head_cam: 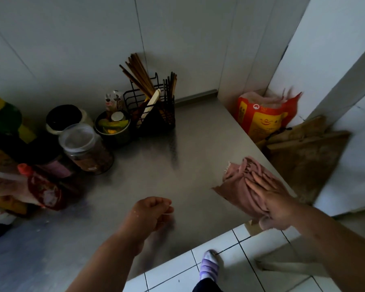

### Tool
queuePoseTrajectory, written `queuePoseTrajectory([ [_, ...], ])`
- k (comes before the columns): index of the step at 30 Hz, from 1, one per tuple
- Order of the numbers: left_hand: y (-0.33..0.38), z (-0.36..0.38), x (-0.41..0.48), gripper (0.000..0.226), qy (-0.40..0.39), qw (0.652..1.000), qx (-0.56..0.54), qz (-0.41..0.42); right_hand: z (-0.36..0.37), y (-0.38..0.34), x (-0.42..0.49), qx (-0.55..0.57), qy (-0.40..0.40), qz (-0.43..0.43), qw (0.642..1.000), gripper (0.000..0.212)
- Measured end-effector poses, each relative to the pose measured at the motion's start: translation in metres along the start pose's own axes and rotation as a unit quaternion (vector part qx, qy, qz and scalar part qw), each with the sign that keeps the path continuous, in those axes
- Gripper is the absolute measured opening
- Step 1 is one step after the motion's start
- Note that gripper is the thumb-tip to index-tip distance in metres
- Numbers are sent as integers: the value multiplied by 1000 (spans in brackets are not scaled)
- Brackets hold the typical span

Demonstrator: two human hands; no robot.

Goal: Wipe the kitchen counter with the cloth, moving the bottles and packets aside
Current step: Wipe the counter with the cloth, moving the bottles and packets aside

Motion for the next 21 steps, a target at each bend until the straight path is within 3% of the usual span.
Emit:
queuePoseTrajectory([
  [2, 3, 0, 3, 14, -1, 1000, -6, 0, -13, 8, 1, 8, -39, 12, 999, 126],
  [4, 6, 1, 4, 14, -3, 1000, -10, 0, -30, 12, 1, 66, -70, 37, 995, 97],
  [7, 10, 3, 6, 14, -2, 1000, -8, -5, -67, 12, 2, 282, -25, 115, 952, 50],
  [10, 14, 5, 7, 16, -3, 1000, -8, -11, -93, 15, 3, 438, 91, 174, 877, 30],
  [13, 16, 5, 11, 16, 0, 1000, -11, -12, -101, 27, 7, 601, 178, 223, 747, 11],
  [14, 16, 4, 12, 17, 2, 1000, -13, -12, -100, 31, 10, 620, 199, 234, 722, 12],
  [15, 16, 4, 14, 17, 3, 1000, -15, -14, -96, 34, 11, 607, 211, 250, 725, 20],
  [18, 16, 3, 19, 17, 6, 1000, -23, -20, -79, 36, 13, 445, 201, 313, 815, 54],
  [21, 16, 2, 26, 16, 12, 999, -35, -22, -77, 21, 27, 338, 210, 259, 880, 70],
])
Point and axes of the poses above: each hand's wrist, its own x-axis towards the middle knuckle, its own z-axis out of the palm, y = z × x, the point moved 5 cm from there along x, towards the middle knuckle, and after that the axes turned 2 degrees about -y, right-handed, at the moved point
